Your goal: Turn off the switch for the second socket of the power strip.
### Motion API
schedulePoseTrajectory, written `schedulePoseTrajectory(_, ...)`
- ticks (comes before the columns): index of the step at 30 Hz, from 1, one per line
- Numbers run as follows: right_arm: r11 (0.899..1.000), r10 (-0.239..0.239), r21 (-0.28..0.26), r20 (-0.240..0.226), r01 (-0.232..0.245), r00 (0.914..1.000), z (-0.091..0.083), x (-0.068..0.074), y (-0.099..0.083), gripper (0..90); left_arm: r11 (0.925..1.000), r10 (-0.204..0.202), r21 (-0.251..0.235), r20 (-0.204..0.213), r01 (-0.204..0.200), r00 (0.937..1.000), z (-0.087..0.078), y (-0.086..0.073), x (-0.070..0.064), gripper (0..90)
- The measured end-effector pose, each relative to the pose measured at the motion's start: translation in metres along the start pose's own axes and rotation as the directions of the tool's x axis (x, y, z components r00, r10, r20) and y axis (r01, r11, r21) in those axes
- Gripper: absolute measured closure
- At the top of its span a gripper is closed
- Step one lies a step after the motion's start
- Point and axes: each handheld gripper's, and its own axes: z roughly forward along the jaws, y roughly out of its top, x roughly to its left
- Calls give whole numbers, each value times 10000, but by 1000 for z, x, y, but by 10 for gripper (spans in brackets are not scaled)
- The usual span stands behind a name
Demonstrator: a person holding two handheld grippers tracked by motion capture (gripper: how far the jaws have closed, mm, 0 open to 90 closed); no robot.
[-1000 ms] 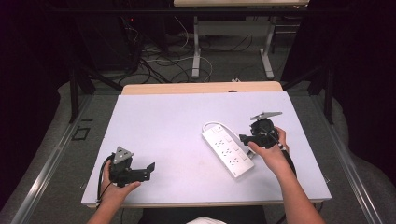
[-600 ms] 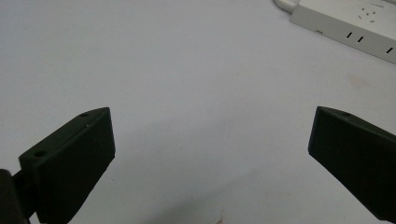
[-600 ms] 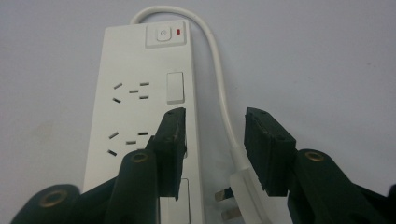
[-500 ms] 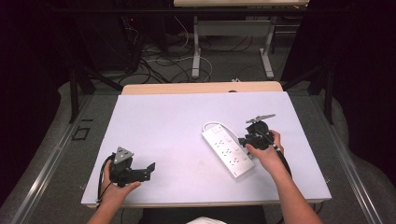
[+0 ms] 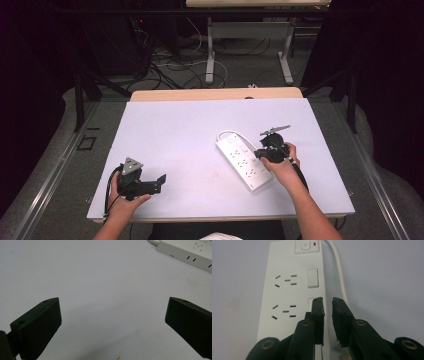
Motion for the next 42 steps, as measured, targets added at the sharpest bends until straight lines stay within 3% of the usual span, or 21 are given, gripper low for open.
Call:
schedulePoseTrajectory(13,9996,-105,250,-162,109,9998,6,5,-1,897,9999,65,92,0,-65,10000,0,0,1,2)
schedulePoseTrajectory(42,9992,-165,358,-354,178,9992,12,8,-4,900,10000,-40,52,-47,41,10000,1,-1,0,2)
